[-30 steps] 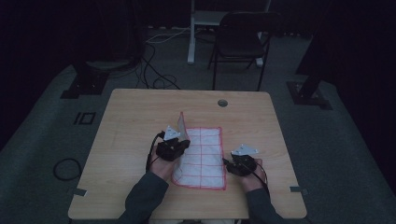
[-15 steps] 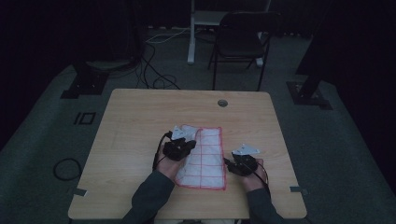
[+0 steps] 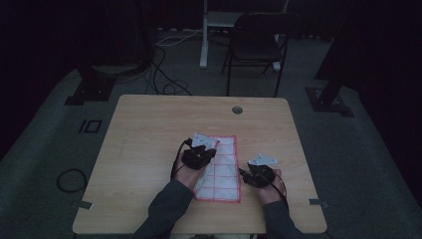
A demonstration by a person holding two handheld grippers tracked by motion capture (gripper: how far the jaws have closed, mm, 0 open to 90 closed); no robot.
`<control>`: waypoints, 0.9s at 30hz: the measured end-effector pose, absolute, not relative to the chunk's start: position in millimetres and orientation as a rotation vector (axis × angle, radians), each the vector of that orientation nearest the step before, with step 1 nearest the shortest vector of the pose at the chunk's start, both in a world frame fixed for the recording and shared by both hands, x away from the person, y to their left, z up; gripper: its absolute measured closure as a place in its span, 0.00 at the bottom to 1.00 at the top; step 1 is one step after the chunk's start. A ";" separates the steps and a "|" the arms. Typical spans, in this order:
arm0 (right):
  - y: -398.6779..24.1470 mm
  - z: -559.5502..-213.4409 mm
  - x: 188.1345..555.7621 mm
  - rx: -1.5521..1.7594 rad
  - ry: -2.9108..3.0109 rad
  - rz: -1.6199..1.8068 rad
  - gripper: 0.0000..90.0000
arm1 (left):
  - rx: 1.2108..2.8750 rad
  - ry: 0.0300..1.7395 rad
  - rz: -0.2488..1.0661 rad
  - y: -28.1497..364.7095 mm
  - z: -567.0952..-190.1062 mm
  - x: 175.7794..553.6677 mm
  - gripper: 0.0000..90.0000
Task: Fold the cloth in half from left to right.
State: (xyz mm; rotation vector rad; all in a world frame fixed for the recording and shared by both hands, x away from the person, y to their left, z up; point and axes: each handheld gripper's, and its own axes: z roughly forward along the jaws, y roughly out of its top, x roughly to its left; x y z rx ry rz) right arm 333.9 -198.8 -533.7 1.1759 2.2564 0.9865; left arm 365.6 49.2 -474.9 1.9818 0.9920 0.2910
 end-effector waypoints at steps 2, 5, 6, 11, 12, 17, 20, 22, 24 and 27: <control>-199.1 -533.9 334.1 1.174 2.256 0.986 0.59 | 1.981 0.988 0.289 44.5 -474.3 366.7 0.98; -200.2 -533.8 334.3 1.176 2.254 0.987 0.59 | 1.981 0.987 0.285 37.8 -473.9 368.6 0.98; -200.3 -533.8 334.3 1.178 2.253 0.987 0.59 | 1.983 0.984 0.282 35.6 -473.8 369.2 0.98; -200.9 -534.1 334.4 1.181 2.253 0.985 0.59 | 1.990 0.957 0.256 27.4 -478.5 370.6 0.94; -200.9 -534.0 334.3 1.183 2.252 0.985 0.59 | 1.990 0.951 0.251 27.3 -479.1 370.3 0.87; -202.5 -533.1 334.2 1.181 2.246 0.989 0.59 | 1.976 0.949 0.258 35.1 -477.4 366.7 0.81; -202.6 -533.1 334.1 1.182 2.245 0.989 0.59 | 1.983 0.965 0.278 46.3 -476.9 363.2 0.81; -202.1 -533.2 334.0 1.181 2.247 0.987 0.59 | 1.987 0.971 0.280 54.3 -477.9 360.2 0.80; -201.8 -533.2 333.9 1.180 2.247 0.986 0.59 | 1.986 0.983 0.291 61.7 -480.1 357.2 0.80; -201.3 -533.4 333.9 1.184 2.247 0.984 0.59 | 1.987 1.004 0.292 72.0 -484.8 354.0 0.78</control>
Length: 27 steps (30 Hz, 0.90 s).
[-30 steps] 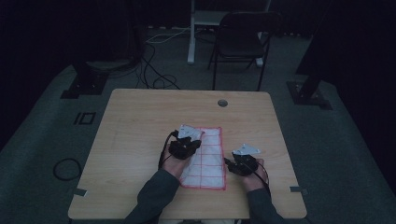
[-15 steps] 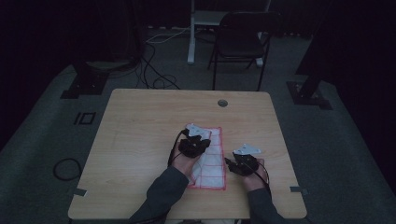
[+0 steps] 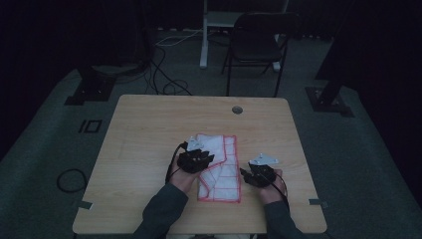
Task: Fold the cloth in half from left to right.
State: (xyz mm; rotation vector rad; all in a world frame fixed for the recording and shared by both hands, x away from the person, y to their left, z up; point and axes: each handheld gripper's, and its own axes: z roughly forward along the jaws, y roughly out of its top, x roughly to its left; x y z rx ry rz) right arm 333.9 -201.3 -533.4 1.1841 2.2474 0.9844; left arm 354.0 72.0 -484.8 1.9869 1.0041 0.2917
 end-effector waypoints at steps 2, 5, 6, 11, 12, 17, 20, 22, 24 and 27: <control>-201.1 -533.4 333.8 1.184 2.247 0.985 0.59 | 1.988 1.018 0.289 77.2 -488.5 352.3 0.76; -200.9 -533.5 333.7 1.183 2.249 0.983 0.59 | 1.987 1.033 0.275 82.5 -494.5 348.9 0.75; -200.9 -533.5 333.7 1.182 2.249 0.984 0.59 | 1.988 1.035 0.274 83.8 -496.6 347.5 0.74; -201.5 -533.2 333.6 1.183 2.247 0.985 0.59 | 1.996 1.050 0.251 87.8 -509.4 339.9 0.71; -201.6 -533.2 333.6 1.183 2.247 0.985 0.59 | 1.999 1.051 0.249 88.1 -512.4 338.2 0.71; -201.2 -533.3 333.4 1.183 2.247 0.985 0.59 | 2.010 1.073 0.238 91.2 -524.0 333.0 0.69; -201.5 -533.5 333.6 1.183 2.247 0.985 0.59 | 2.024 1.077 0.230 92.6 -530.9 329.5 0.69; -201.5 -533.6 333.6 1.182 2.247 0.984 0.59 | 2.026 1.077 0.223 92.8 -533.3 326.8 0.70; -201.4 -533.6 333.6 1.182 2.245 0.983 0.59 | 2.030 1.075 0.231 91.7 -533.0 323.6 0.73; -201.5 -533.6 333.7 1.182 2.243 0.983 0.59 | 2.037 1.042 0.248 89.0 -528.9 319.4 0.79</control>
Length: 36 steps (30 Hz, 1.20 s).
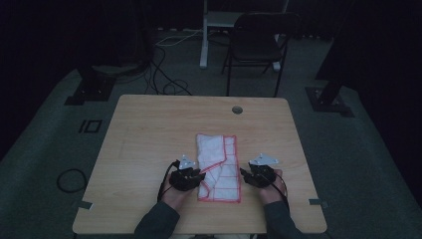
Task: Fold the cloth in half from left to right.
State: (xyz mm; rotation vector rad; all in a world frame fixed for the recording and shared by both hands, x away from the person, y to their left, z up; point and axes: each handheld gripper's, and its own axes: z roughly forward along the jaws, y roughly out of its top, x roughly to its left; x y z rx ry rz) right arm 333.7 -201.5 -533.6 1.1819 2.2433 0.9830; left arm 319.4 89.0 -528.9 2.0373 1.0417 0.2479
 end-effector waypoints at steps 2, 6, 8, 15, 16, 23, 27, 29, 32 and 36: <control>-201.6 -533.7 333.7 1.183 2.243 0.983 0.59 | 2.051 1.029 0.250 86.3 -527.0 317.6 0.85; -201.7 -533.6 333.7 1.184 2.241 0.983 0.59 | 2.043 1.006 0.225 82.9 -522.4 315.5 0.95; -202.0 -533.5 333.8 1.185 2.240 0.984 0.59 | 2.045 0.993 0.220 81.2 -520.4 314.7 0.96; -205.0 -532.2 334.1 1.202 2.220 0.992 0.59 | 2.054 0.871 0.173 51.7 -503.5 309.5 0.96; -205.3 -532.2 334.2 1.203 2.219 0.993 0.59 | 2.062 0.856 0.172 47.5 -502.1 308.6 0.96; -207.7 -532.3 335.0 1.212 2.214 0.992 0.59 | 2.076 0.773 0.151 23.5 -494.4 299.5 0.96; -208.4 -532.8 335.6 1.217 2.212 0.993 0.59 | 2.079 0.741 0.146 16.4 -490.8 293.4 0.96; -208.2 -532.9 335.8 1.217 2.212 0.993 0.59 | 2.087 0.728 0.140 13.4 -491.5 290.5 0.96; -208.0 -533.4 336.1 1.215 2.214 0.989 0.59 | 2.102 0.714 0.119 7.5 -497.0 286.4 0.96; -207.9 -533.2 336.7 1.216 2.214 0.989 0.59 | 2.121 0.696 0.063 0.8 -508.6 284.4 0.92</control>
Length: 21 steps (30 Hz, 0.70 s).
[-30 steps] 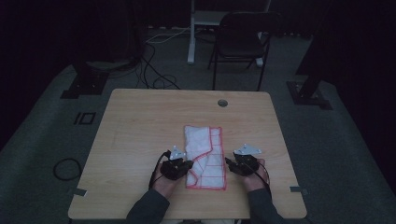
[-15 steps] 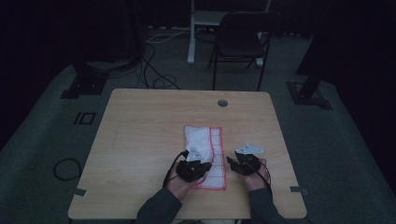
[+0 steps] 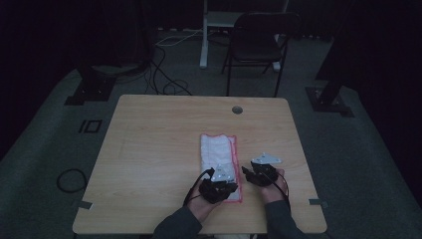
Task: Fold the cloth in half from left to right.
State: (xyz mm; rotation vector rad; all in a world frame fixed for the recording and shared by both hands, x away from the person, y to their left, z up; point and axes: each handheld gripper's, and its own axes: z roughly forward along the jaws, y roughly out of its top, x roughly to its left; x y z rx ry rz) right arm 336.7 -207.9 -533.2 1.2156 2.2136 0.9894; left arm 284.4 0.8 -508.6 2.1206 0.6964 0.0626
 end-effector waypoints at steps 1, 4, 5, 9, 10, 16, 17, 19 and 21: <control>-207.8 -532.8 336.7 1.217 2.212 0.991 0.59 | 2.118 0.695 0.056 0.9 -510.2 284.1 0.87; -207.4 -531.4 337.7 1.214 2.207 0.996 0.59 | 2.101 0.704 0.076 6.9 -510.0 284.7 0.81; -206.7 -530.7 338.3 1.214 2.205 0.999 0.59 | 2.096 0.714 0.087 10.4 -509.1 285.7 0.81; -203.3 -525.9 343.5 1.202 2.192 1.009 0.60 | 2.079 0.761 0.128 28.4 -507.8 290.3 0.79; -202.3 -524.1 345.4 1.208 2.188 1.017 0.61 | 2.079 0.772 0.137 32.9 -508.3 291.5 0.79; -191.9 -518.3 362.6 1.218 2.156 1.042 0.73 | 2.072 0.830 0.198 56.9 -512.2 297.7 0.78; -189.7 -517.9 365.6 1.221 2.154 1.051 0.75 | 2.070 0.840 0.206 60.7 -513.0 298.6 0.78; -185.6 -517.0 372.4 1.223 2.158 1.066 0.80 | 2.064 0.861 0.226 68.0 -514.5 299.8 0.78; -180.4 -515.5 379.7 1.213 2.167 1.074 0.84 | 2.060 0.878 0.241 75.0 -516.4 300.9 0.78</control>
